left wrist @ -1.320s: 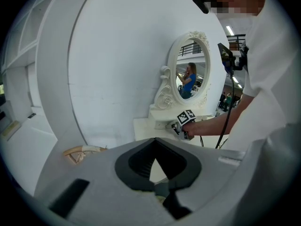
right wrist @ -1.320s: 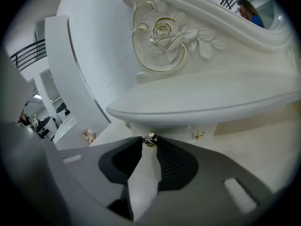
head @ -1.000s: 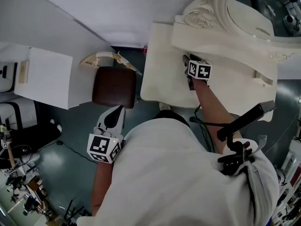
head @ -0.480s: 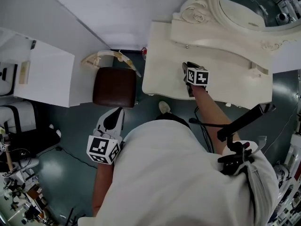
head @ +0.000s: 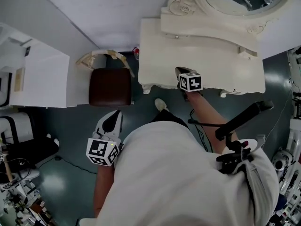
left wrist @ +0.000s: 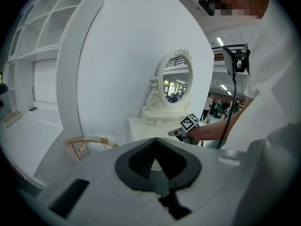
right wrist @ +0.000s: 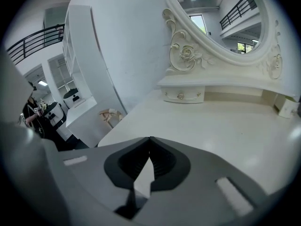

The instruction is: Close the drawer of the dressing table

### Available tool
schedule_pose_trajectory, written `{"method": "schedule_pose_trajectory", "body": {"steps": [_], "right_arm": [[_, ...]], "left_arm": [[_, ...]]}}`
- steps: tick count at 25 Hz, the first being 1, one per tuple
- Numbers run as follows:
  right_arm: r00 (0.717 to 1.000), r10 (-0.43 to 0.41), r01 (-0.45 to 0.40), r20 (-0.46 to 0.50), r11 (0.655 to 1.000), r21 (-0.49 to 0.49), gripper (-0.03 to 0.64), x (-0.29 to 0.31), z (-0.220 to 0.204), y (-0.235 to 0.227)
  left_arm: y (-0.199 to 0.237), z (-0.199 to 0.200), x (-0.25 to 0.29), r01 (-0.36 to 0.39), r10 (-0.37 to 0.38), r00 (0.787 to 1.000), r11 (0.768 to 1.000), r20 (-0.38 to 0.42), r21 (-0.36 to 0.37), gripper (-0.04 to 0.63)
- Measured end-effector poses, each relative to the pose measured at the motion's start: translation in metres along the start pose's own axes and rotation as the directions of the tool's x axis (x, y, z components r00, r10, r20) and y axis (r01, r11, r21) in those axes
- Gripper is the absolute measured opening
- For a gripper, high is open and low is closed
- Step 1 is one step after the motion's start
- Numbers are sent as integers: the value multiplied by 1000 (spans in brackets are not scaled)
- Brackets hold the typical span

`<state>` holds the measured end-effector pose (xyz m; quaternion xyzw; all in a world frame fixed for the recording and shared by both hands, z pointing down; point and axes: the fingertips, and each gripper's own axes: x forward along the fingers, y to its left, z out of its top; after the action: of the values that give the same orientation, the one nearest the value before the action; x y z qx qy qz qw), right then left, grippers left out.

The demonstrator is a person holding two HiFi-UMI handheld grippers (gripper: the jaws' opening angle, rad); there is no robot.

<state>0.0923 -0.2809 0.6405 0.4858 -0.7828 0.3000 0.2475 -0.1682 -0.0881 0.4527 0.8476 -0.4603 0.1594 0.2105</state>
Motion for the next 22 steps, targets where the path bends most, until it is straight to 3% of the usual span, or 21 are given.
{"method": "schedule_pose_trajectory", "body": {"steps": [22], "right_arm": [[995, 97, -101, -29, 976, -192, 0, -124, -102, 144]], "left_arm": [[-27, -87, -90, 97, -97, 995, 995, 5, -3, 3]]}}
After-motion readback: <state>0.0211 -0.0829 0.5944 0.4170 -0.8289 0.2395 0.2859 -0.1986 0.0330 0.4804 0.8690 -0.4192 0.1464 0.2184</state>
